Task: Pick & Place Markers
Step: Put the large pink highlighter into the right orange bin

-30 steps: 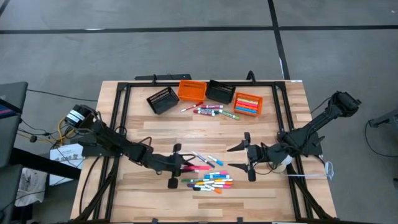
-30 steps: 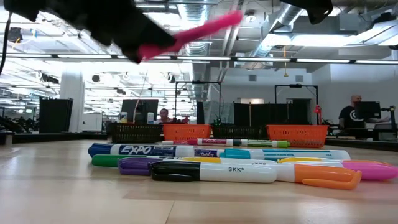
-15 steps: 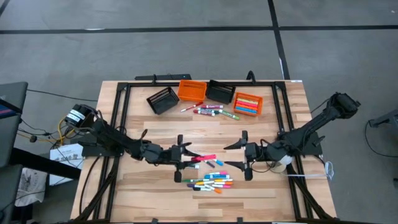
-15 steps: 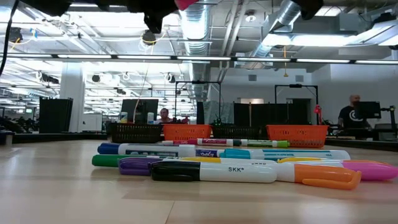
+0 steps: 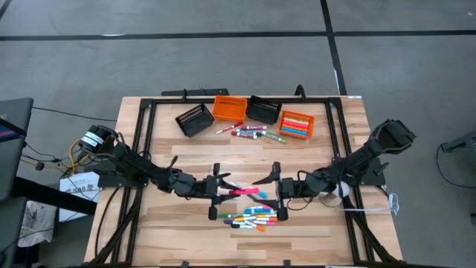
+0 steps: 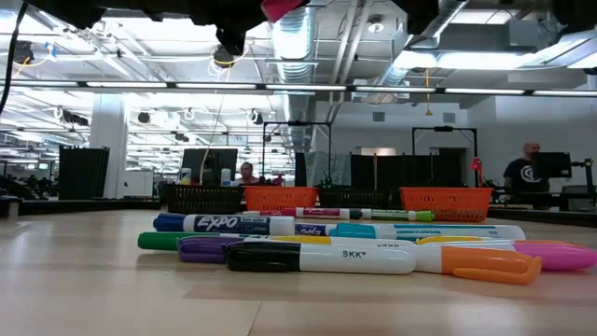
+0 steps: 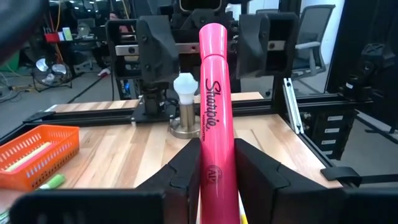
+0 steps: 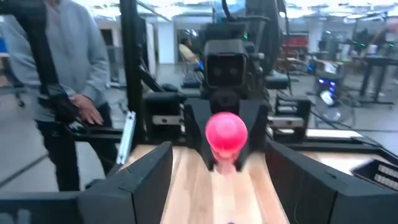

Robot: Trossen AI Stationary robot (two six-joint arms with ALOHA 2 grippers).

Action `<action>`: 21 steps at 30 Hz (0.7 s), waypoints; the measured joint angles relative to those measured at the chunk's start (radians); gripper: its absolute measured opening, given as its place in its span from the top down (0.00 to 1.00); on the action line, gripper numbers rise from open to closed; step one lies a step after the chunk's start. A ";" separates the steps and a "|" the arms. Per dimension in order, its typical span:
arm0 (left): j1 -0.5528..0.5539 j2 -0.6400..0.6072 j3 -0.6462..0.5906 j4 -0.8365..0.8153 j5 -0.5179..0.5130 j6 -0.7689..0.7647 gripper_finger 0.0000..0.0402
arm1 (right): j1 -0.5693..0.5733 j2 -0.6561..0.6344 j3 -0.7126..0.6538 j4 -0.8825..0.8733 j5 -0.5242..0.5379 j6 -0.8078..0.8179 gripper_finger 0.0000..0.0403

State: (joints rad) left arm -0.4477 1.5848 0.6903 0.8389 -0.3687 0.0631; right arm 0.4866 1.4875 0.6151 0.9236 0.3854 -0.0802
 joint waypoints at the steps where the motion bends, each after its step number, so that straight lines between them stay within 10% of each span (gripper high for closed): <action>1: 0.000 0.000 0.000 0.000 0.000 0.000 0.79 | -0.006 0.008 0.000 0.017 -0.017 0.000 0.38; 21: 0.003 0.000 0.000 -0.005 -0.001 0.000 0.79 | -0.079 0.169 0.086 0.131 -0.135 -0.014 0.54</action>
State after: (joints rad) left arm -0.4446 1.5848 0.6903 0.8335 -0.3696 0.0628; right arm 0.4075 1.6562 0.7015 1.0546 0.2506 -0.0945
